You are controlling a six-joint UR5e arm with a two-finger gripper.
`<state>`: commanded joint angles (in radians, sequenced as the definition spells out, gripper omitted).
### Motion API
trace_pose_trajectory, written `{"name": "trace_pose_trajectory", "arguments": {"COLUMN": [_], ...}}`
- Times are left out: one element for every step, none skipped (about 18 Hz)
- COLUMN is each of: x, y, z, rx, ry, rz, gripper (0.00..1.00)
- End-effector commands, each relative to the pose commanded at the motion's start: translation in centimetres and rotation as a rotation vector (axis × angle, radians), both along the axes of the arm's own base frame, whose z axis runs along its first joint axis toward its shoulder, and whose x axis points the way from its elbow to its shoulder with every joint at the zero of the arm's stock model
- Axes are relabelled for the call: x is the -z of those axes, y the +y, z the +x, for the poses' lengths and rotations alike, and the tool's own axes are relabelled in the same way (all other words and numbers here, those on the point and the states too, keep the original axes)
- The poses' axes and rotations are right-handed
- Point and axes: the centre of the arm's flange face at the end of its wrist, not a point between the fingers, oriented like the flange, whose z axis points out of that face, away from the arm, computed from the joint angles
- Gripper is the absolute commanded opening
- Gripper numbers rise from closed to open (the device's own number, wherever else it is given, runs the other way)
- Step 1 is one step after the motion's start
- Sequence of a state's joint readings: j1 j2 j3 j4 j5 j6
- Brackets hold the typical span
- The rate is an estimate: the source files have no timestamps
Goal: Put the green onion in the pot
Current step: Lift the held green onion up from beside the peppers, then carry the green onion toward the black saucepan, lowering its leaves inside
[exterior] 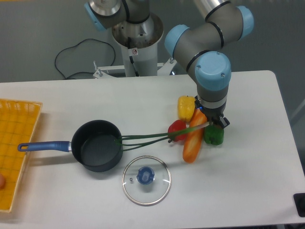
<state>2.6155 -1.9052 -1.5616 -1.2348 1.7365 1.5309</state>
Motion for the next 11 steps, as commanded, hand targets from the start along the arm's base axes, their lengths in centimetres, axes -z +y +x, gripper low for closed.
{"name": "trace_pose_trajectory", "arguments": {"x": [-0.5, -1.0, -1.6, -1.9, -2.1, -2.8, -3.2, -3.5, -3.9, -4.1, -4.2], "y": [0.0, -0.1, -0.2, -0.3, -0.6, -0.8, -1.0, -1.3, -1.6, -1.8, -1.6], "z": [0.3, 0.6, 1.1, 1.7, 2.2, 3.0, 3.8, 4.4, 5.1, 5.7, 6.5], "rx": [0.002, 0.003, 0.006, 0.011, 0.011, 0.014, 0.017, 0.015, 0.015, 0.012, 0.019], "ry": [0.001, 0.005, 0.010, 0.008, 0.001, 0.005, 0.005, 0.004, -0.001, -0.002, 0.000], "rz": [0.001, 0.003, 0.004, 0.001, -0.008, -0.006, -0.008, -0.010, -0.015, -0.016, -0.014], "gripper": [0.03, 0.03, 0.03, 0.03, 0.03, 0.03, 0.03, 0.04, 0.05, 0.05, 0.06]}}
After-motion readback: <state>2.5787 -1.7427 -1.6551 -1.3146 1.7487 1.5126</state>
